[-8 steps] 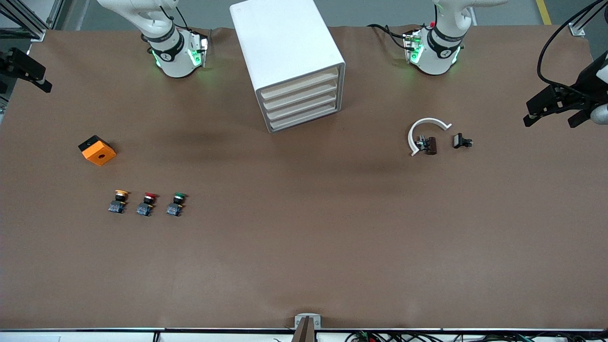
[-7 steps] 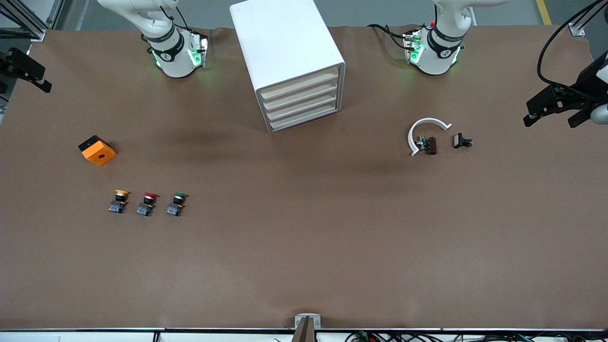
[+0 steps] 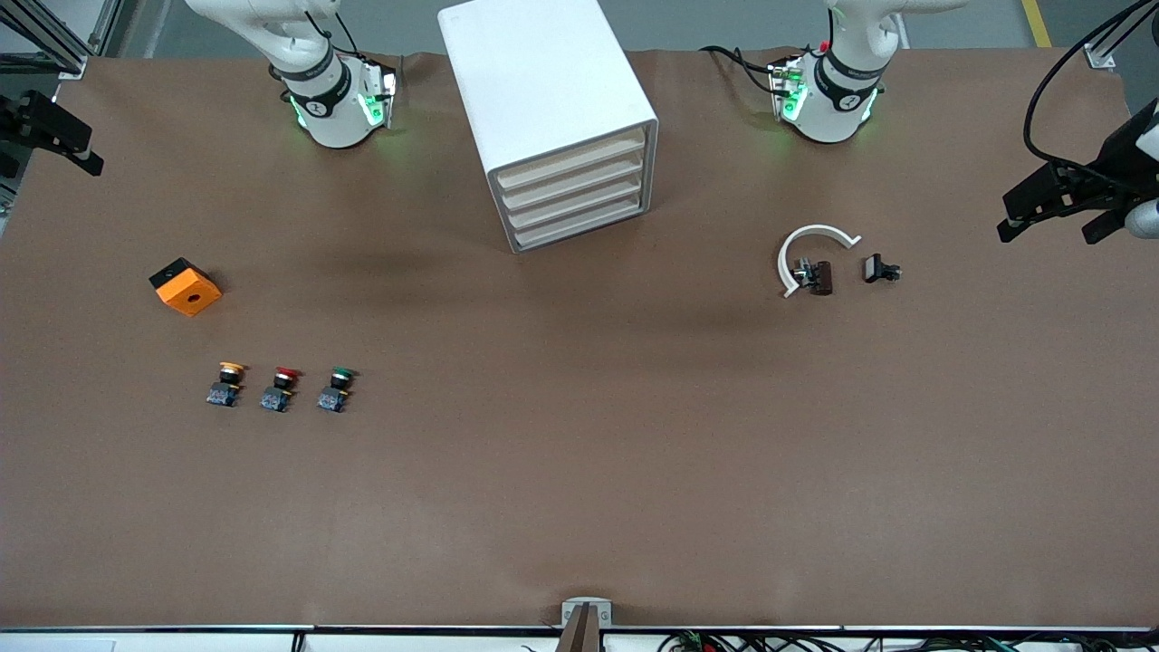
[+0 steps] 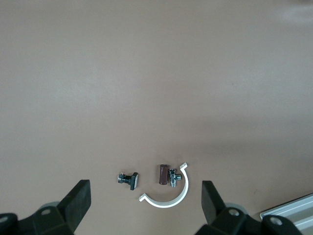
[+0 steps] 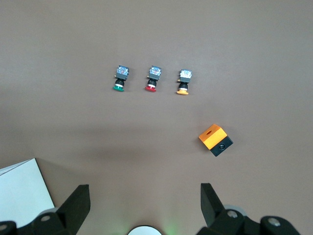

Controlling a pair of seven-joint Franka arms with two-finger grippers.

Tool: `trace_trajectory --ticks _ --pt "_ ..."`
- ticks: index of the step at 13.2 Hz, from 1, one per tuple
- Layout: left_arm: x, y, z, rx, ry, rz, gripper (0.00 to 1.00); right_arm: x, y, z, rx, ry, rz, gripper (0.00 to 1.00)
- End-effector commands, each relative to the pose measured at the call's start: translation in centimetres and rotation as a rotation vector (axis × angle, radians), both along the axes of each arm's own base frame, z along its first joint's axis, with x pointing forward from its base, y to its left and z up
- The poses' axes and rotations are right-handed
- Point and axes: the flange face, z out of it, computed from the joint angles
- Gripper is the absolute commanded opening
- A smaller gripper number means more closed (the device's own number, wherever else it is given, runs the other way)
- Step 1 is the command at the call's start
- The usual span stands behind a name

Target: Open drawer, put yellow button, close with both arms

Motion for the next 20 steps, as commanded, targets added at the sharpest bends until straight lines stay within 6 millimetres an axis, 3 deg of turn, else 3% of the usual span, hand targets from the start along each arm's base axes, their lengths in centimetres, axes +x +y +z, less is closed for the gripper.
trace_trajectory --ticks 1,4,8,12,18,20 --pt "0.2 -0.1 -1.2 0.009 0.067 0.055 1.0 -0.4 -0.1 0.1 0.003 0.002 -0.016 1.0" --pt "2.0 -1.0 -4.6 0.008 0.124 0.176 1.0 -0.4 0.2 0.3 0.002 -0.004 -0.007 1.0" --pt "5.3 -7.8 -10.8 -0.028 0.167 0.434 1.0 -0.4 0.2 0.3 0.002 -0.004 -0.007 1.0" --pt "6.4 -15.6 -16.9 0.008 0.2 0.624 1.0 -0.4 0.2 0.3 0.002 -0.005 -0.009 1.0" --pt "2.8 -28.0 -22.0 0.065 0.28 1.13 1.0 -0.3 0.2 0.3 0.002 -0.007 -0.007 1.0" --pt "1.2 -30.2 -22.7 0.094 0.337 1.202 1.0 -0.3 0.2 0.3 0.0 -0.007 -0.006 1.0"
